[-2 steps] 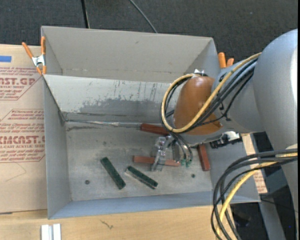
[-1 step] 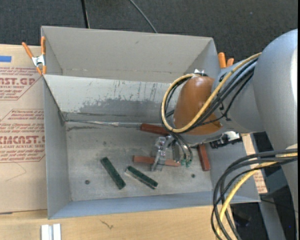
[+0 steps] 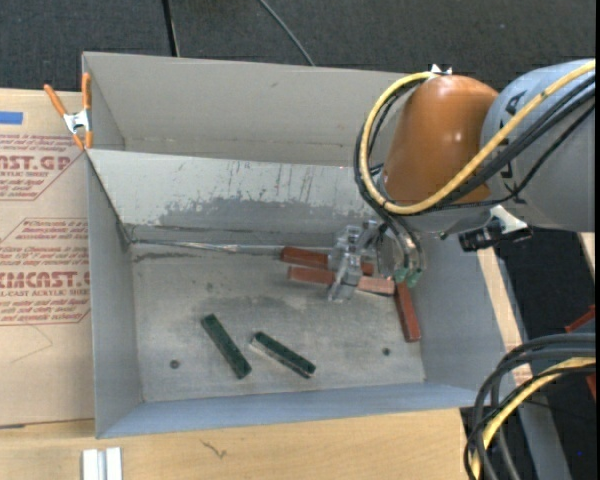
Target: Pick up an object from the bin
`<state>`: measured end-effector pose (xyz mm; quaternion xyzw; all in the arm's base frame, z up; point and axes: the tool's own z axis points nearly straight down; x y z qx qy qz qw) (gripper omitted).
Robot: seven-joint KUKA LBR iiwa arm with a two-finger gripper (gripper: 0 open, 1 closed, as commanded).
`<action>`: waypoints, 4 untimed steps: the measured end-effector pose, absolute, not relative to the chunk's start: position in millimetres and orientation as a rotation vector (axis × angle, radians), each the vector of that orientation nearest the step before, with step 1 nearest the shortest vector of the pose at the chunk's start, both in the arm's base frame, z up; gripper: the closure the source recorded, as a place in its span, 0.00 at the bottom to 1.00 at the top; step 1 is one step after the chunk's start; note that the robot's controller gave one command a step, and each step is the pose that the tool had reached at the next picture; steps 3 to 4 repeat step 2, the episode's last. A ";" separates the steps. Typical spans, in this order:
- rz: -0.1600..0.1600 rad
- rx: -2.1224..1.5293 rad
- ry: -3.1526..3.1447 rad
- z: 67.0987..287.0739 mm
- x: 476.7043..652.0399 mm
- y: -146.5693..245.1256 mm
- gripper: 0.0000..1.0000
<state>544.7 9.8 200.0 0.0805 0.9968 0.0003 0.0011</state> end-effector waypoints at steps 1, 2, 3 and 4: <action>0.000 0.253 3.130 199.8 544.6 9.7 1.00; 0.000 0.102 3.143 227.8 555.0 4.8 1.00; 0.000 0.102 3.143 227.8 555.0 4.8 1.00; 0.000 0.102 3.143 227.8 555.0 4.8 1.00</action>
Offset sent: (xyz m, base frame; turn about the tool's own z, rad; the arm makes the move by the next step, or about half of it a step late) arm 0.0452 -0.0236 0.1192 -0.3775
